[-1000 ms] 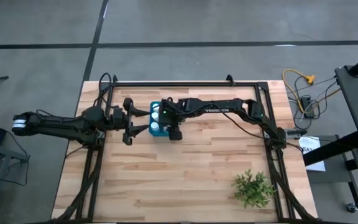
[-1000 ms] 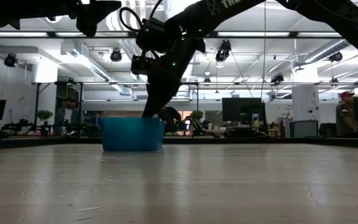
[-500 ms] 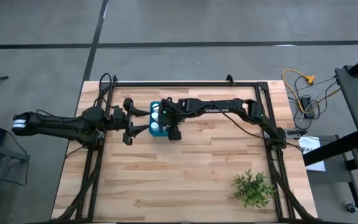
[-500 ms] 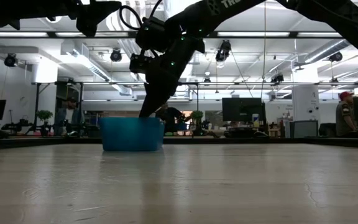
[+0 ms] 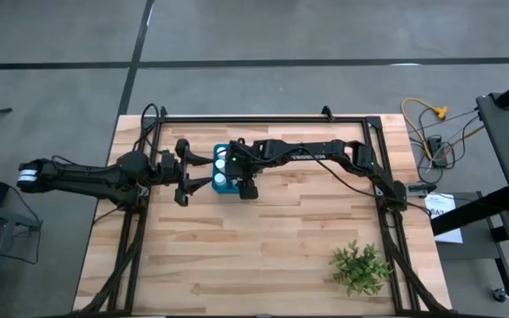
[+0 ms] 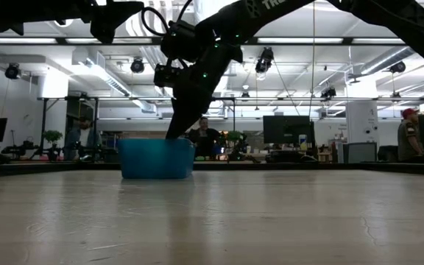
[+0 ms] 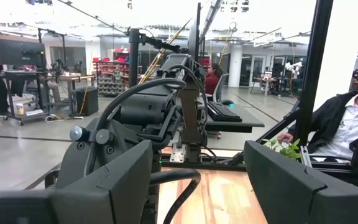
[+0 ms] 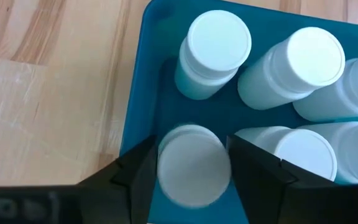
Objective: Pick and place pill bottles into a basket
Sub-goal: Put the white medicine bottle into the blue bin, then return to Home Position
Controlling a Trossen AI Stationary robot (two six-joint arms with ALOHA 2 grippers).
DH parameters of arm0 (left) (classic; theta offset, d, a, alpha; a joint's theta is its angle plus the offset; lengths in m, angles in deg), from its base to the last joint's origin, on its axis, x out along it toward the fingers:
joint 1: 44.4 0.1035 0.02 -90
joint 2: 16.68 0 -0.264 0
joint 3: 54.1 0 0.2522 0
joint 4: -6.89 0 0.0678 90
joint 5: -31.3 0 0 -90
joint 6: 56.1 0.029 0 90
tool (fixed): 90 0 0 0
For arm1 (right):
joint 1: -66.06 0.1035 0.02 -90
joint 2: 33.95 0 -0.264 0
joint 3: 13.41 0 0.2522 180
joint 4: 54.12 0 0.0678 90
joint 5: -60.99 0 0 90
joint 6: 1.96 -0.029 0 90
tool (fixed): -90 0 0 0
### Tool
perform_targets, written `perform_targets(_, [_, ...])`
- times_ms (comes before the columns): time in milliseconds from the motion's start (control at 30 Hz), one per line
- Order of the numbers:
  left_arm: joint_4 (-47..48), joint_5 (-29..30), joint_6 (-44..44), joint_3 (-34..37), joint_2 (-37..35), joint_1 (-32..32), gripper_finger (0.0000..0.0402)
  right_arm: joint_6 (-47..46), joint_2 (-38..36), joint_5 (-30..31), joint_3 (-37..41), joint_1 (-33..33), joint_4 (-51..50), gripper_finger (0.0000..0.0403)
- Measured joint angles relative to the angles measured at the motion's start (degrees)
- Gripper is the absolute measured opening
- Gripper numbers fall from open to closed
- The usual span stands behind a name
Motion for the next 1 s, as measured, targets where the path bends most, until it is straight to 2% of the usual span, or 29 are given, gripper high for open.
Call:
perform_targets(567, [0.0, 0.0, 0.0, 0.0, -0.1, 0.0, 0.0238, 1.1, -0.6, 0.0, 0.0, -0.2, 0.1, 0.0194])
perform_targets(833, [-0.2, 0.0, 0.0, 0.0, -0.6, 0.0, 0.0238, 1.1, -0.7, -0.3, -5.6, -0.2, -5.7, 0.0194])
perform_targets(933, [-0.1, 0.0, 0.0, 0.0, -1.4, 0.0, 0.0238, 1.5, -0.8, -4.4, -7.9, -0.2, -7.9, 0.0194])
perform_targets(1000, [0.7, 0.1, 0.0, 0.0, -2.1, 0.0, 0.0238, 1.5, -0.9, -11.4, -8.7, -0.2, -7.8, 0.0194])
